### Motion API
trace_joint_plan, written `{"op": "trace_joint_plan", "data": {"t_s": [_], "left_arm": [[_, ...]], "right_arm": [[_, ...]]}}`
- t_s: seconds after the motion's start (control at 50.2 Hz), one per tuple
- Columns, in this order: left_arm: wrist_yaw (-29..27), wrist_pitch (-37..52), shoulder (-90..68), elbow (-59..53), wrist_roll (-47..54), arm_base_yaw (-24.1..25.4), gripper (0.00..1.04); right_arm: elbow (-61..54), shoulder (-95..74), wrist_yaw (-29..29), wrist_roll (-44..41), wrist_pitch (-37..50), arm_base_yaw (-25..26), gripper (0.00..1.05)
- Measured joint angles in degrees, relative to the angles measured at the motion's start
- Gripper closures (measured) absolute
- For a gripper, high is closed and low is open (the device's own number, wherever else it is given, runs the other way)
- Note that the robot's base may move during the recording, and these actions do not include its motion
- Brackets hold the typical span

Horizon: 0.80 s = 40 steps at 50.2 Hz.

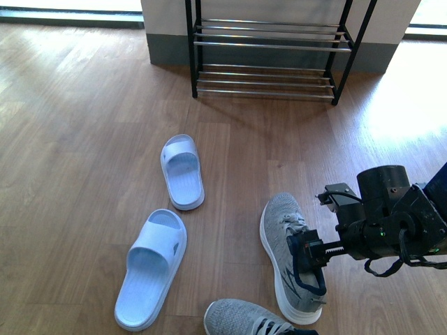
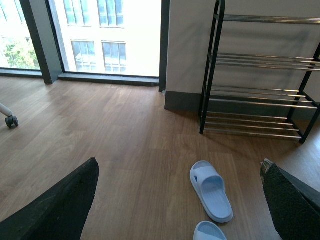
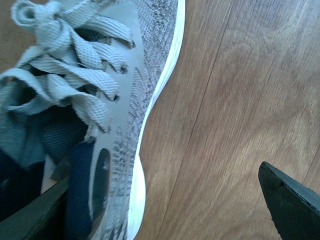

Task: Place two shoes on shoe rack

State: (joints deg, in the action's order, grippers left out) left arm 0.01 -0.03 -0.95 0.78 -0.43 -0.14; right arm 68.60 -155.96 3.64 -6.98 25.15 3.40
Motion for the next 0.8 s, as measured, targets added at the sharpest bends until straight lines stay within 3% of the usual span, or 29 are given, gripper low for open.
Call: {"op": "trace_joint_plan", "data": {"t_s": [0.08,0.398,0.557,0.796], "left_arm": [[0.0,0.0,0.0,0.0,0.0,0.0,0.09],[0.0,0.0,0.0,0.0,0.0,0.0,0.09],[0.0,0.0,0.0,0.0,0.0,0.0,0.09],[0.0,0.0,0.0,0.0,0.0,0.0,0.09]], "right_arm": [[1.8,-2.7,-0.5,-0.5,1.3,0.6,0.13],[1.9,-4.2,-2.1,-3.0,1.9,2.6,0.72],[-3.4,2.5,-6.9,-5.8,-0.2,6.4,1.03],[-17.8,23.5,-4.8,-7.3,-0.6,12.0,1.03]]}}
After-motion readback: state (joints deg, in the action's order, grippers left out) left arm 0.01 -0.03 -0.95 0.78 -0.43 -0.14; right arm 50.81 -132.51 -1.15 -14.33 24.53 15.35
